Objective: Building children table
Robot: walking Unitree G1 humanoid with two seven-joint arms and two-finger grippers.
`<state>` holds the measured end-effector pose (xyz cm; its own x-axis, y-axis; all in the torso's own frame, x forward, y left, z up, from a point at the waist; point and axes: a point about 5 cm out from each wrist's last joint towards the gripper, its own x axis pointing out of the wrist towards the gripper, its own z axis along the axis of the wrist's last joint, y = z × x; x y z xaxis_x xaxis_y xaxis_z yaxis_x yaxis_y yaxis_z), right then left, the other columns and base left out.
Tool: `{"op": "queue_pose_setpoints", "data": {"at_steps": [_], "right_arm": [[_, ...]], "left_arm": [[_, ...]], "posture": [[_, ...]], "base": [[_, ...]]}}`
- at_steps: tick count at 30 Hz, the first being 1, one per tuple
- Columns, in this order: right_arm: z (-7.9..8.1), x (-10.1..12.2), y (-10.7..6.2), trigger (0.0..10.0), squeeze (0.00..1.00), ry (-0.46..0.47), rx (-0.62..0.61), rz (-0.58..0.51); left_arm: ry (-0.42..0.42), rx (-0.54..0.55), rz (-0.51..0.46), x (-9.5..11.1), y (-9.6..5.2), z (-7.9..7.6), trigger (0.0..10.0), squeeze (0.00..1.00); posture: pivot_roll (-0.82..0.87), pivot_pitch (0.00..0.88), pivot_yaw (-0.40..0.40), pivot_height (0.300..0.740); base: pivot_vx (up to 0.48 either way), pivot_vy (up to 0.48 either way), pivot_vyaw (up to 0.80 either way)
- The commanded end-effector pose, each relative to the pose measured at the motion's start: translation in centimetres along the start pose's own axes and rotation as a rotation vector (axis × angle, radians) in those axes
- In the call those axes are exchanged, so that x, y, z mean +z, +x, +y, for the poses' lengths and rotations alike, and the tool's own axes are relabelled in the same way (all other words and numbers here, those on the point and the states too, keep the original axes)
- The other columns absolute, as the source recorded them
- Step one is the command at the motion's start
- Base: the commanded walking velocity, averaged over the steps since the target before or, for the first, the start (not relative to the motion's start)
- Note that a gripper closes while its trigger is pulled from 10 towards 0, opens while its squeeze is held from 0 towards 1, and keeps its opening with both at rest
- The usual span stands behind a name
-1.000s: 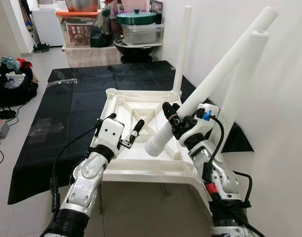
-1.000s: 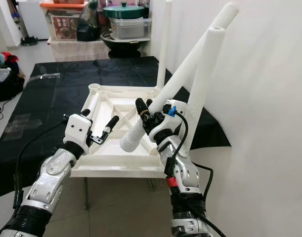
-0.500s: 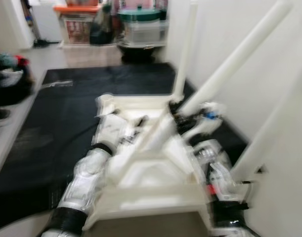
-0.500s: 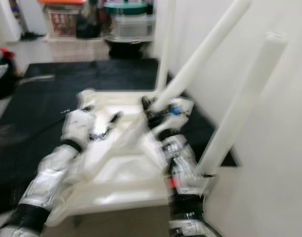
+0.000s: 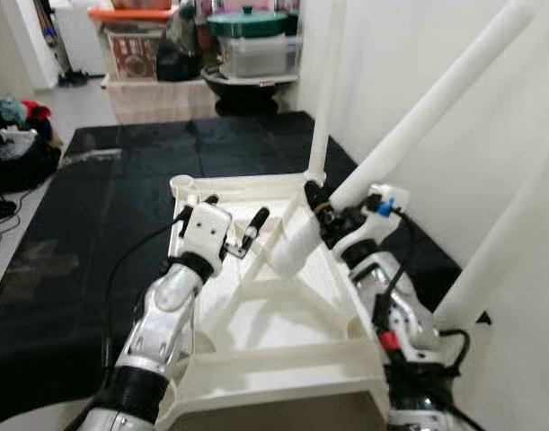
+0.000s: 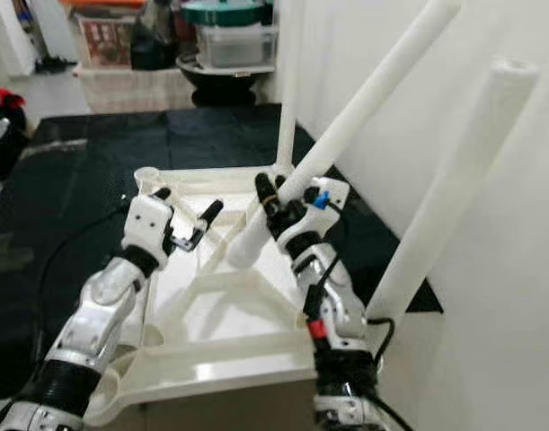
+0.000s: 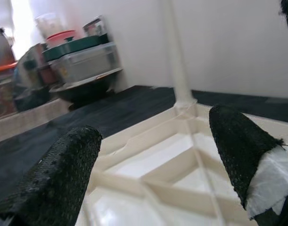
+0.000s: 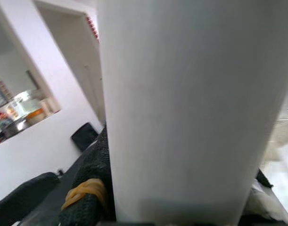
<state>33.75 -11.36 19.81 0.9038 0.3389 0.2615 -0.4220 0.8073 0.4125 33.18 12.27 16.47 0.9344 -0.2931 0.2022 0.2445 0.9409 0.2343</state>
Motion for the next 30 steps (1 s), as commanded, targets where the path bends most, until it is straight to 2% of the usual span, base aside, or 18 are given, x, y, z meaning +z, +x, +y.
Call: {"op": "queue_pose_setpoints", "data": {"at_steps": [1, 4, 12, 17, 30], "right_arm": [[0.23, 0.26, 0.21, 0.0, 0.00, -0.004, 0.009, -0.016], [0.48, 0.33, 0.37, 0.0, 0.00, -0.007, 0.018, -0.019], [0.43, 0.29, -0.01, 0.0, 0.00, -0.015, 0.025, -0.017], [0.76, 0.19, 0.17, 0.0, 0.00, -0.009, 0.036, -0.014], [0.50, 0.28, 0.05, 0.0, 0.00, -0.027, 0.026, -0.017]], "left_arm": [[0.006, 0.022, 0.022, -0.49, -0.19, 0.48, 10.0, 0.00], [0.001, 0.027, 0.018, -0.39, 0.00, 0.45, 10.0, 0.00], [-0.009, 0.018, 0.005, -0.19, 0.16, -0.09, 10.0, 0.00], [-0.003, 0.035, 0.012, -0.48, -0.14, 0.52, 10.0, 0.00], [0.001, 0.029, 0.010, -0.52, -0.03, 0.53, 10.0, 0.00]], "posture": [[0.03, 0.000, -0.059, 0.740], [0.03, 0.000, -0.058, 0.740], [0.03, 0.000, -0.066, 0.740], [0.01, 0.000, -0.070, 0.740], [0.02, 0.000, -0.066, 0.740]], "base": [[0.000, 0.000, 0.00], [0.000, 0.000, 0.00], [0.326, 0.000, 0.00], [0.339, 0.000, 0.73], [0.340, 0.000, 0.58]]}}
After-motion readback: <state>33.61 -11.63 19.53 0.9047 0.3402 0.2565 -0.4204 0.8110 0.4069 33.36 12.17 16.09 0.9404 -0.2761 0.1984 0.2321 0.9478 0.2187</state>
